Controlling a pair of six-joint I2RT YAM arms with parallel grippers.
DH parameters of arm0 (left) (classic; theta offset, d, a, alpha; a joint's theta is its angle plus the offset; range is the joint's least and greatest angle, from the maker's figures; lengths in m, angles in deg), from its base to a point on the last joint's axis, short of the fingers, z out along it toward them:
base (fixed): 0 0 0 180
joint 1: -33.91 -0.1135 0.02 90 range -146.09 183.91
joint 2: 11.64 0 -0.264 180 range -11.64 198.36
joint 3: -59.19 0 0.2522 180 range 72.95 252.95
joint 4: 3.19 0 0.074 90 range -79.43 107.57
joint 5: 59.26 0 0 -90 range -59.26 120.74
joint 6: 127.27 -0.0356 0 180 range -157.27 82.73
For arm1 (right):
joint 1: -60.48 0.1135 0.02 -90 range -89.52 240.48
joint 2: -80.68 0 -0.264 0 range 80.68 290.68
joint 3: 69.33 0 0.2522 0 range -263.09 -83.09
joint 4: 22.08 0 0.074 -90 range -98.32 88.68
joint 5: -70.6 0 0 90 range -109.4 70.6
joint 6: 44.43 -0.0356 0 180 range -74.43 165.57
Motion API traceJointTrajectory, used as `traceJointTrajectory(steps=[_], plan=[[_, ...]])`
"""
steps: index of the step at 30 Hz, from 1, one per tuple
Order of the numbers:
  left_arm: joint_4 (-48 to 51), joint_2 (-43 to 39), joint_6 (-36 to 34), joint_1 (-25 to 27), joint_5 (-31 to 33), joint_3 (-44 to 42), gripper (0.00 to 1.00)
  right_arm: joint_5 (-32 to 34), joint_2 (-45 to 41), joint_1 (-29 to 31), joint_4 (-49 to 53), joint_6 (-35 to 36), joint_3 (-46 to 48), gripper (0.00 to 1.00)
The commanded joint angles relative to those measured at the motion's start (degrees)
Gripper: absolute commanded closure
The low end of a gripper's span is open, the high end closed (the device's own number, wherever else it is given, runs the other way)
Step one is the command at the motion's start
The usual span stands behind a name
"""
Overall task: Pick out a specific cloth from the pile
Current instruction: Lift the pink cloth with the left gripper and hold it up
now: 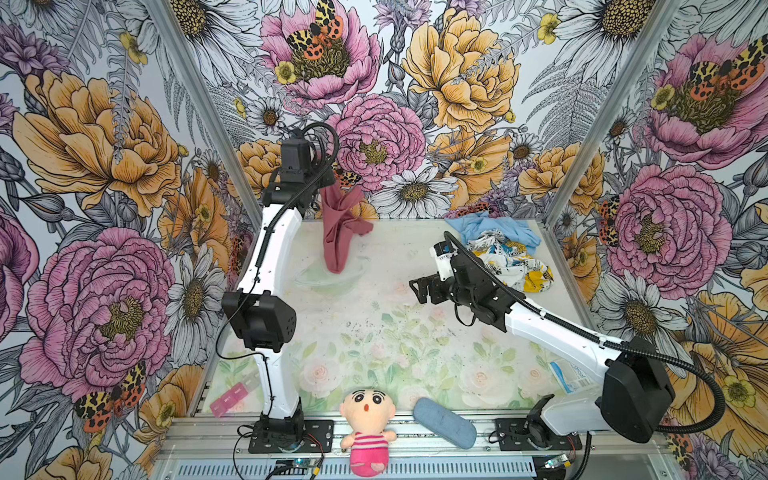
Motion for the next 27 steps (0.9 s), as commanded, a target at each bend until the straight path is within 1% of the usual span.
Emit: traceJointTrajectory(steps=[1,7,11,19,23,27], plan=[[-0.32,-1.37,-2.39,-0.27,2.97,2.70,1.00,0.04,-0.27,0.35,-2.31,-0.14,-2.78,0.01],[-0.05,-4.24,-3.53,-3.04,2.81,6.81,1.00,-0.23,0.19,0.34,-2.33,-0.16,-3.26,0.01],[0.77,-5.23,-3.78,-4.32,0.91,6.49,1.00,-0.47,0.57,0.34,-2.77,-0.67,-3.04,0.01],[1.00,-6.32,-4.39,-4.44,-0.29,0.50,1.00,-0.89,0.51,0.39,-3.22,-0.98,-2.70,0.01],[1.01,-5.84,-6.08,-4.86,2.73,-1.08,1.00,-0.78,0.62,0.38,-3.32,-1.13,-2.26,0.01],[0.93,-6.58,-6.01,-7.54,3.94,-5.59,1.00,-0.93,0.76,0.37,-3.66,-1.53,-1.82,0.01]])
